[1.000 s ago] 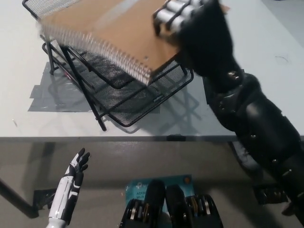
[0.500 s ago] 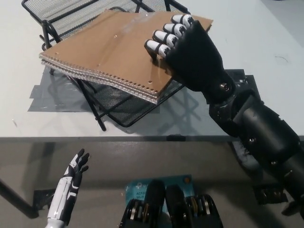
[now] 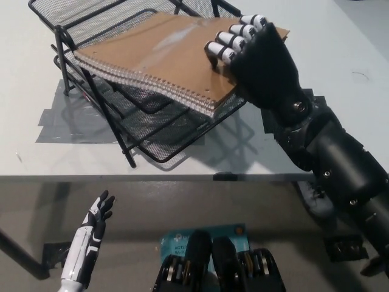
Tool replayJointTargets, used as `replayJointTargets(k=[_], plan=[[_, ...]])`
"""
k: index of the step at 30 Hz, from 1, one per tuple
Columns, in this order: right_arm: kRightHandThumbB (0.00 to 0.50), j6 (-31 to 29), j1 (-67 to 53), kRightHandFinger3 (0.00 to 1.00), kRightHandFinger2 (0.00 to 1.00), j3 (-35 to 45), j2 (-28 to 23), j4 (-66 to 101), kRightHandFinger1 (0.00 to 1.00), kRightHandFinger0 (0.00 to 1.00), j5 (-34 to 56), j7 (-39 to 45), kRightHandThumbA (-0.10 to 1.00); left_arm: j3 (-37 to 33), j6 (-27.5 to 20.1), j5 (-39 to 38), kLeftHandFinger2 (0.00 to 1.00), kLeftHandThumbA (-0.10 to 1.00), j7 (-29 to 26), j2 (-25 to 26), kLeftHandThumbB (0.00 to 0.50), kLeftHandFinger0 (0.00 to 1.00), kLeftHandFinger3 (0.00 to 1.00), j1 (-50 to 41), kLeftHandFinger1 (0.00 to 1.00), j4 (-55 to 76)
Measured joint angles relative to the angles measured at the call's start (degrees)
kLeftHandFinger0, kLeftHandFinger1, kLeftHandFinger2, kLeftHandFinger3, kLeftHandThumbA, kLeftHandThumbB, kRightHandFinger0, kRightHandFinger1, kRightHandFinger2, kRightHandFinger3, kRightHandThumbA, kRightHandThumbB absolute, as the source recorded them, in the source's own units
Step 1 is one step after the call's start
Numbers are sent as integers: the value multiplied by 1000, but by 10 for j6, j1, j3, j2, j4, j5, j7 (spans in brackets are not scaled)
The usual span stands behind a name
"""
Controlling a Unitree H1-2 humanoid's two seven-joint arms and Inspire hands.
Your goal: A person hands a notebook to the robot and the robot grabs it with its right hand and places it in the file tray kept in the centre of the desk infront of it.
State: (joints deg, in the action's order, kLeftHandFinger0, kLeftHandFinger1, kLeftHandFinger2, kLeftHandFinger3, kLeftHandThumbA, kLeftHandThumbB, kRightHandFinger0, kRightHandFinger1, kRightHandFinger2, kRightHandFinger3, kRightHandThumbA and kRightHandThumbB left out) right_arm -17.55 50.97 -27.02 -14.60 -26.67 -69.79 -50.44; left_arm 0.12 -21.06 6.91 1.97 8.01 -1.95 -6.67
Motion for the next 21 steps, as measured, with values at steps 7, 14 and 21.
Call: replayJointTargets(k=[7, 14, 21], plan=[[0, 3, 4, 222, 90, 25, 9, -17, 0, 0, 6, -8, 606, 0, 0, 0, 1000, 1000, 0, 0, 352, 974, 1000, 0, 1000, 0], [0, 13, 6, 163, 63, 67, 40, -48, 0, 0, 23, -19, 628, 0, 0, 2, 1000, 1000, 0, 0, 361, 983, 1000, 0, 1000, 0], [0, 26, 18, 215, 0, 82, 63, -90, 0, 0, 38, -29, 536, 0, 0, 3, 1000, 1000, 0, -1, 307, 917, 1000, -1, 1000, 1]])
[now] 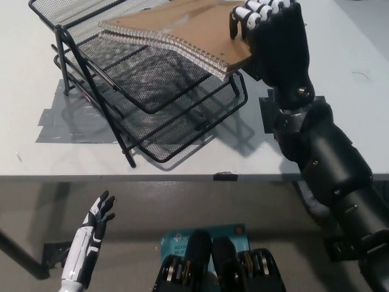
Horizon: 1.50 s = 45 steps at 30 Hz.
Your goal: A person hands a notebook to the robot and the robot grabs it with its right hand and places it in the file tray kept in the centre of the desk infront of it.
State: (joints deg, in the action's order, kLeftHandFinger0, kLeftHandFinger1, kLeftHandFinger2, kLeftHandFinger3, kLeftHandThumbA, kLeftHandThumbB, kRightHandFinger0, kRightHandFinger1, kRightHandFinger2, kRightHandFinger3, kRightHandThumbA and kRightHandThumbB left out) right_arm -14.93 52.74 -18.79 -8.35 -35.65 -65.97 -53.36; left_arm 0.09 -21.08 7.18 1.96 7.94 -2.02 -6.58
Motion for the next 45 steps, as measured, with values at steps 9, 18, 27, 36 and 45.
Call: replayJointTargets(k=[9, 18, 27, 36, 45], plan=[[0, 1, 16, 26, 65, -2, 22, -63, 0, 0, 10, -34, 512, 0, -1, 4, 1000, 1000, 0, -1, 336, 928, 1000, 0, 1000, 0], [0, 14, 26, 101, 99, -34, 32, -115, 0, 0, 6, -57, 509, -3, -1, 9, 1000, 1000, 0, -2, 356, 953, 1000, 0, 1000, 0], [0, 10, 69, 70, 119, -103, 31, -152, 0, 0, -4, -68, 506, -5, -1, 11, 1000, 1000, -1, -2, 315, 951, 1000, 1, 1000, 0], [0, 10, 102, 44, 100, -128, 37, -189, 0, 0, -5, -90, 546, -8, -5, 14, 1000, 1000, -1, -2, 339, 997, 1000, 1, 1000, 0], [0, 19, 122, 48, 81, -129, 56, -228, 0, 0, -1, -104, 556, -9, -4, 17, 1000, 1000, 0, -2, 355, 1000, 1000, 2, 1000, 4]])
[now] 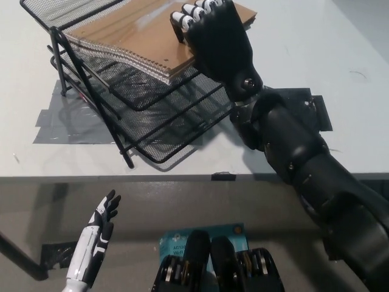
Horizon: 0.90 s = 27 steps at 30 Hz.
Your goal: A person hands a notebook to the robot and the robot grabs it with its right hand and places it in the file tray kept in the centre of the desk infront of it.
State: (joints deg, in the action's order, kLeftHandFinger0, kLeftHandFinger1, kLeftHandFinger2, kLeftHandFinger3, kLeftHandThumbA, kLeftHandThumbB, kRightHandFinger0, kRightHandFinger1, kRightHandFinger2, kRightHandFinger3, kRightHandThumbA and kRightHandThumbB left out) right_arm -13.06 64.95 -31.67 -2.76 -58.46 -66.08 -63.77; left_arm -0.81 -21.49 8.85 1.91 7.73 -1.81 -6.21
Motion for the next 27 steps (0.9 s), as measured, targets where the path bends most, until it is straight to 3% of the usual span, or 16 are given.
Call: replayJointTargets(k=[6, 11, 13, 14, 15, 16, 17, 18, 19, 20, 21, 23, 25, 27], plan=[[0, 5, 23, 34, 73, -1, 11, -48, 0, 0, 7, -14, 536, -2, 2, 0, 1000, 1000, 0, 0, 368, 1000, 1000, 1, 1000, 3], [0, 8, 34, 12, 86, -1, 23, -89, 0, 0, 13, -24, 620, -3, 3, 0, 1000, 1000, 0, 0, 361, 988, 1000, 2, 1000, 4], [0, 8, 36, 53, 199, -1, 28, -100, 0, 0, 16, -25, 647, -3, 4, 0, 1000, 1000, 0, 0, 362, 988, 1000, 2, 1000, 4], [8, 10, 36, 126, 285, -1, 31, -106, 48, 0, 19, -25, 655, -3, 4, 0, 1000, 1000, 0, 0, 355, 988, 1000, 2, 1000, 5], [123, 12, 36, 629, 722, -1, 33, -108, 483, 295, 22, -24, 688, -3, 4, 0, 1000, 1000, 0, 0, 349, 988, 1000, 2, 1000, 5], [123, 15, 35, 629, 722, 0, 36, -109, 483, 295, 26, -19, 688, -3, 4, 0, 1000, 1000, 0, 0, 349, 988, 1000, 2, 1000, 5], [228, 16, 35, 1000, 1000, 0, 38, -108, 822, 605, 29, -14, 701, -3, 4, 1, 1000, 1000, 0, 0, 352, 991, 1000, 2, 1000, 5], [246, 17, 33, 1000, 1000, 1, 39, -106, 1000, 1000, 31, -6, 750, -3, 4, 1, 1000, 1000, 0, 0, 353, 992, 1000, 3, 1000, 4], [332, 19, 25, 1000, 1000, 3, 40, -91, 1000, 1000, 36, 16, 759, -3, 4, 2, 1000, 1000, 0, 0, 355, 1000, 1000, 4, 1000, 4], [332, 19, 21, 1000, 1000, 4, 40, -83, 1000, 1000, 38, 26, 759, -3, 4, 2, 1000, 1000, 0, 0, 355, 1000, 1000, 4, 1000, 3], [426, 20, 16, 1000, 1000, 5, 40, -78, 1000, 1000, 41, 35, 773, -3, 4, 2, 1000, 1000, 0, 0, 362, 1000, 1000, 4, 1000, 3], [441, 21, 1, 1000, 1000, 6, 39, -62, 1000, 1000, 46, 56, 777, -3, 5, 2, 1000, 1000, 0, 0, 364, 1000, 1000, 4, 1000, 0], [499, 26, -19, 1000, 1000, 7, 37, -35, 1000, 1000, 52, 83, 809, -3, 6, 2, 1000, 1000, 0, 0, 353, 998, 1000, 4, 1000, -3], [500, 30, -27, 1000, 1000, 7, 36, -17, 1000, 1000, 56, 98, 832, -3, 6, 2, 1000, 1000, 0, 0, 355, 995, 1000, 4, 1000, -5]])
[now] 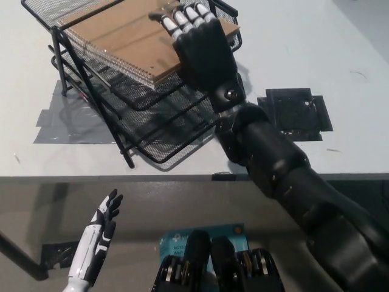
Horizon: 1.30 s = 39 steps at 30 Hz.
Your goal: A person hands a notebook to the robot and the robot grabs it with its right hand and places it in the file tray kept in the centre of the desk infront of it.
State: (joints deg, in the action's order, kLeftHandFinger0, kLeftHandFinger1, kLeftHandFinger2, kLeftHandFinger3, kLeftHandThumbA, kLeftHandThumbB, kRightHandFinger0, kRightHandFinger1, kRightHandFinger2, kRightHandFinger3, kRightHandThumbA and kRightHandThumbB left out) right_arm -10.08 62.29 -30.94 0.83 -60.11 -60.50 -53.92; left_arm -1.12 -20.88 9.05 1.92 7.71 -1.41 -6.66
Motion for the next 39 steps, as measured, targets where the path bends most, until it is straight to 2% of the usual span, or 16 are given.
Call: replayJointTargets(k=[5, 7, 8, 10, 12, 16, 17, 20, 24, 25, 31, 32, 33, 35, 37, 39], plan=[[500, 14, -23, 1000, 1000, 0, -10, 67, 1000, 1000, 16, 60, 777, 0, 2, 0, 1000, 1000, 0, 0, 341, 1000, 1000, 0, 1000, -3], [500, 21, -30, 1000, 1000, 0, -17, 90, 1000, 1000, 21, 82, 776, 0, 3, 0, 1000, 1000, 0, 0, 355, 1000, 1000, 0, 1000, -5], [500, 24, -34, 1000, 1000, 0, -21, 99, 1000, 1000, 25, 92, 735, 0, 3, 0, 1000, 1000, 0, 0, 350, 1000, 1000, 0, 1000, -5], [500, 31, -41, 1000, 1000, 0, -31, 121, 1000, 1000, 32, 116, 725, 0, 5, 0, 1000, 1000, 0, 0, 345, 1000, 1000, 0, 1000, -7], [500, 36, -44, 1000, 1000, -1, -39, 135, 1000, 1000, 39, 132, 746, 0, 6, 0, 1000, 1000, 0, 0, 308, 989, 1000, 0, 1000, -9], [500, 50, -54, 1000, 1000, -2, -67, 179, 1000, 1000, 58, 182, 707, 0, 7, 0, 1000, 1000, 0, 0, 309, 998, 1000, 0, 1000, -11], [500, 52, -56, 1000, 1000, -2, -75, 188, 1000, 1000, 63, 194, 689, 0, 8, 0, 1000, 1000, 0, 0, 301, 962, 1000, 0, 1000, -11], [500, 61, -65, 1000, 1000, -2, -97, 216, 1000, 1000, 80, 228, 740, 0, 9, 0, 1000, 1000, 0, 0, 295, 974, 1000, 0, 1000, -13], [500, 75, -79, 1000, 1000, -4, -138, 266, 1000, 1000, 116, 278, 788, 0, 11, 0, 1000, 1000, 0, 0, 333, 973, 1000, 1, 1000, -16], [500, 79, -84, 1000, 1000, -5, -152, 282, 1000, 1000, 128, 291, 830, 0, 11, 0, 1000, 1000, 0, 0, 343, 966, 1000, 1, 1000, -17], [500, 100, -116, 1000, 1000, -4, -227, 353, 1000, 1000, 188, 341, 821, 0, 14, 0, 1000, 1000, 0, 0, 333, 964, 1000, 2, 1000, -19], [500, 102, -120, 1000, 1000, -4, -239, 362, 1000, 1000, 197, 347, 907, 0, 15, 0, 1000, 1000, 0, 0, 321, 954, 1000, 3, 1000, -19], [500, 109, -131, 1000, 1000, -3, -262, 382, 1000, 1000, 218, 361, 943, 0, 15, 0, 1000, 1000, 0, 0, 320, 952, 1000, 4, 1000, -19], [500, 114, -143, 1000, 1000, 0, -282, 398, 1000, 1000, 235, 371, 962, 0, 16, 0, 1000, 1000, 0, 0, 317, 948, 1000, 5, 1000, -20], [500, 121, -157, 1000, 1000, 4, -305, 419, 1000, 1000, 256, 384, 895, 0, 17, 0, 1000, 1000, 0, 0, 310, 958, 1000, 6, 1000, -20], [500, 127, -172, 1000, 1000, 7, -327, 438, 1000, 1000, 277, 395, 760, 0, 18, 0, 1000, 1000, 0, 0, 297, 970, 1000, 6, 1000, -20]])
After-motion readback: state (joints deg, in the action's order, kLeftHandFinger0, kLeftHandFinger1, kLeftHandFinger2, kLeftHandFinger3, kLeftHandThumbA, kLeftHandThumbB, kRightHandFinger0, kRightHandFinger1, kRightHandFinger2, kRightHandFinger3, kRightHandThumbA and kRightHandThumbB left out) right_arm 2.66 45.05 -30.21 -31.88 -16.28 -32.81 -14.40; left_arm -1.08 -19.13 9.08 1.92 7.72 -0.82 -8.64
